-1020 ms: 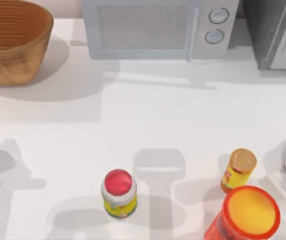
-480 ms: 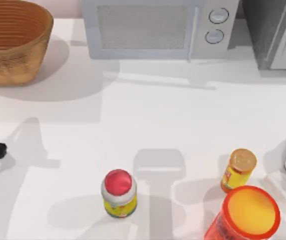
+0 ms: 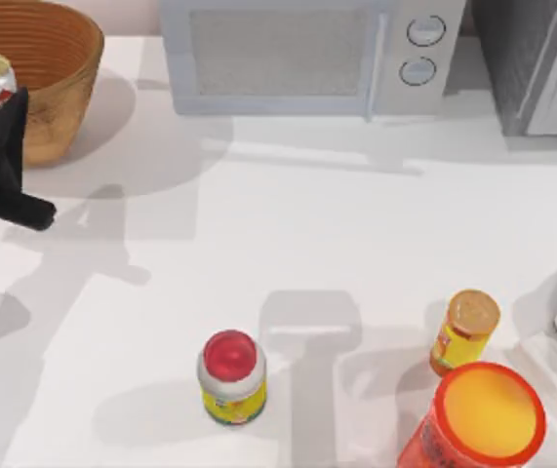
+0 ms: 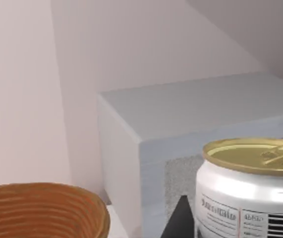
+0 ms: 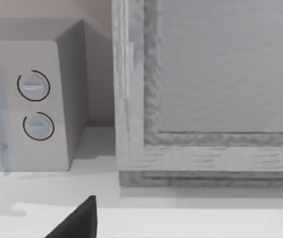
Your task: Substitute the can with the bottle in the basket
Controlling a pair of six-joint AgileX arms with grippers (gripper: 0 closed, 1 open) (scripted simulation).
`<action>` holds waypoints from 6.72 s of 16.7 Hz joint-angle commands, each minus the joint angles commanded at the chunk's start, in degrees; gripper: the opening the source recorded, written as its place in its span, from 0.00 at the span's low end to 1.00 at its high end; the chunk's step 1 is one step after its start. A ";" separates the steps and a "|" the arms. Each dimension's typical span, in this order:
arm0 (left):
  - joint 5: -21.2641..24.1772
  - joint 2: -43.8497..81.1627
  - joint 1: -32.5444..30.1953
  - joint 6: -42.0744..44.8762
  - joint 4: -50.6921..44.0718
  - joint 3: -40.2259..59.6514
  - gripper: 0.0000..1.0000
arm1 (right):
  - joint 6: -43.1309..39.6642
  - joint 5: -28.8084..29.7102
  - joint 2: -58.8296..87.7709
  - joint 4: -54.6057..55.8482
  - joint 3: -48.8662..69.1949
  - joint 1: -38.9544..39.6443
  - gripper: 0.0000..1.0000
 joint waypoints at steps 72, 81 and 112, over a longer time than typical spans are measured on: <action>54.77 96.55 -15.99 -0.52 50.42 42.70 1.00 | 0.00 0.00 0.00 0.00 0.00 0.00 1.00; 54.23 95.99 -15.70 -0.44 50.17 42.15 1.00 | 0.00 0.00 0.00 0.00 0.00 0.00 1.00; -15.24 -48.26 6.79 -1.99 -28.59 -21.73 1.00 | 0.00 0.00 0.00 0.00 0.00 0.00 1.00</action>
